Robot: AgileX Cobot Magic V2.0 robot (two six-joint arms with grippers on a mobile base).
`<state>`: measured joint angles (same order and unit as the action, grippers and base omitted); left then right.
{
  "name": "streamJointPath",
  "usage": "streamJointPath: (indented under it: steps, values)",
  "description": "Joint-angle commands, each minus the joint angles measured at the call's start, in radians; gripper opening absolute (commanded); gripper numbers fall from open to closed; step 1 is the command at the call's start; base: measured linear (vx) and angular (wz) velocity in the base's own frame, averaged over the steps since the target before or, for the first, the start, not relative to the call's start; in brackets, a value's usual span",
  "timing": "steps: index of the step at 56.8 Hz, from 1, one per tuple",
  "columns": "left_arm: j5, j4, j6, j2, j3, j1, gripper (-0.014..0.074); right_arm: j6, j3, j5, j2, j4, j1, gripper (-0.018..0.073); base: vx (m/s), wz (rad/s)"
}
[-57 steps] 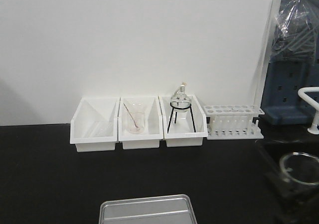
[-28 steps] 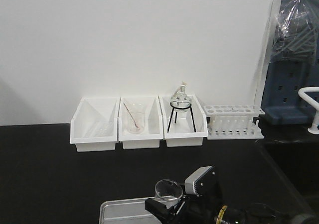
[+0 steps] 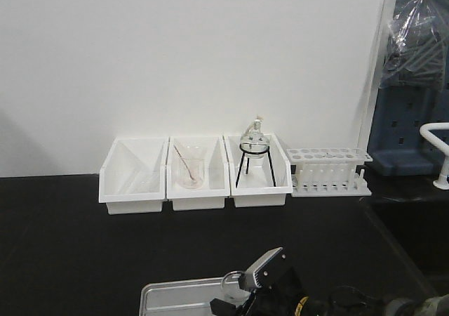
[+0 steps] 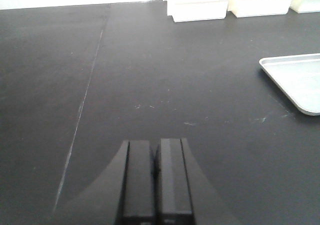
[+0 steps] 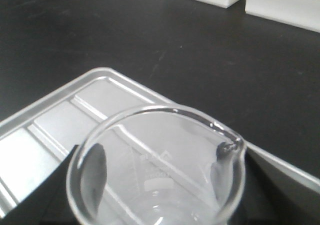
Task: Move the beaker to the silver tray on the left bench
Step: 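Lower the held beaker onto the silver tray with the right gripper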
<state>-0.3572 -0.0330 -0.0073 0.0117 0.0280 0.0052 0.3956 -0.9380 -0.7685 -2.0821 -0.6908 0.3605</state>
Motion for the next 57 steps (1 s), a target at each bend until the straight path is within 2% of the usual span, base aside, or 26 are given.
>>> streamJointPath:
  steps: [1,10,16,35,41,47,57]
  values:
    - [0.077,0.002,-0.003,0.016,0.028,-0.006,0.0001,-0.024,-0.027,-0.092,0.041,0.027,-0.003,0.0002,0.0,0.0]
    - [0.077,0.002,-0.003,0.016,0.028,-0.006,0.0001,-0.037,-0.026,-0.092,0.04,0.018,-0.003,0.0047,0.0,0.0]
    - [0.077,0.002,-0.003,0.016,0.028,-0.006,0.0001,-0.038,-0.026,-0.093,0.04,0.017,-0.003,0.0113,0.0,0.0]
    - [0.077,0.002,-0.003,0.016,0.028,-0.006,0.0001,-0.033,-0.026,-0.093,0.04,0.013,-0.003,0.0445,0.0,0.0]
    - [0.077,0.002,-0.003,0.016,0.028,-0.006,0.0001,-0.03,-0.026,-0.093,0.04,0.019,-0.003,0.0515,0.0,0.0]
    - [0.077,0.002,-0.003,0.016,0.028,-0.006,0.0001,-0.03,-0.026,-0.099,0.047,0.019,-0.003,0.0547,0.0,0.0]
    - [0.077,0.002,-0.003,0.016,0.028,-0.006,0.0001,-0.03,-0.026,-0.114,0.085,0.022,-0.003,0.0547,0.0,0.0]
